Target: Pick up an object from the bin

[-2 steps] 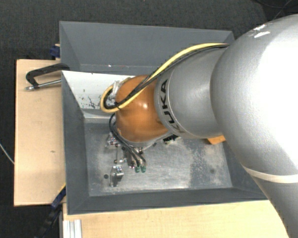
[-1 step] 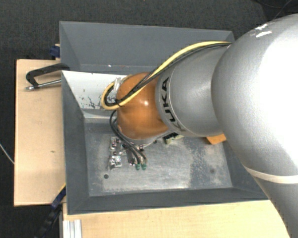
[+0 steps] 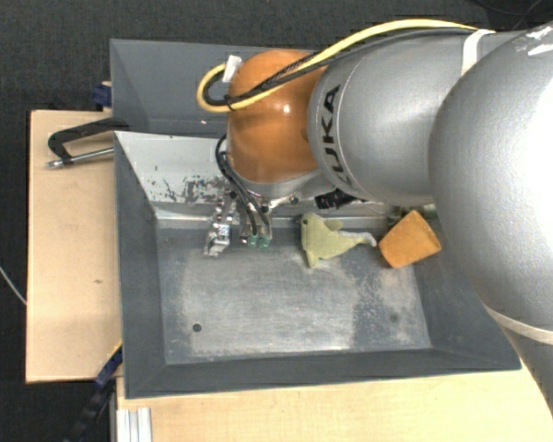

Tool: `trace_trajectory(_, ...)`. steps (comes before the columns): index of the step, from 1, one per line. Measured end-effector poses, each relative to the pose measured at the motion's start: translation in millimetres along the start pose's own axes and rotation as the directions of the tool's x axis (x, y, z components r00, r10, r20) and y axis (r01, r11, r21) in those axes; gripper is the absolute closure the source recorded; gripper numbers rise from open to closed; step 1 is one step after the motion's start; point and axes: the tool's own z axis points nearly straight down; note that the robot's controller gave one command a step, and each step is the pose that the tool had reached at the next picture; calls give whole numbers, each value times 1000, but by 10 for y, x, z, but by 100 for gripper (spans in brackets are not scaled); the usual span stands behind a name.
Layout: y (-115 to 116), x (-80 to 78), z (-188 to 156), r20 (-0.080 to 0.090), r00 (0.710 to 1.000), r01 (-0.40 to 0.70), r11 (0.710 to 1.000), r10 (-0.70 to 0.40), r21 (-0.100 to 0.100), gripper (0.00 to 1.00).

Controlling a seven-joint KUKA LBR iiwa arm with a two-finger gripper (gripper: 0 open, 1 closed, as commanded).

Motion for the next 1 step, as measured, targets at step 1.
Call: trace_trajectory(1, -98, 430, 475, -16, 859, 512, 859, -512, -2, 100)
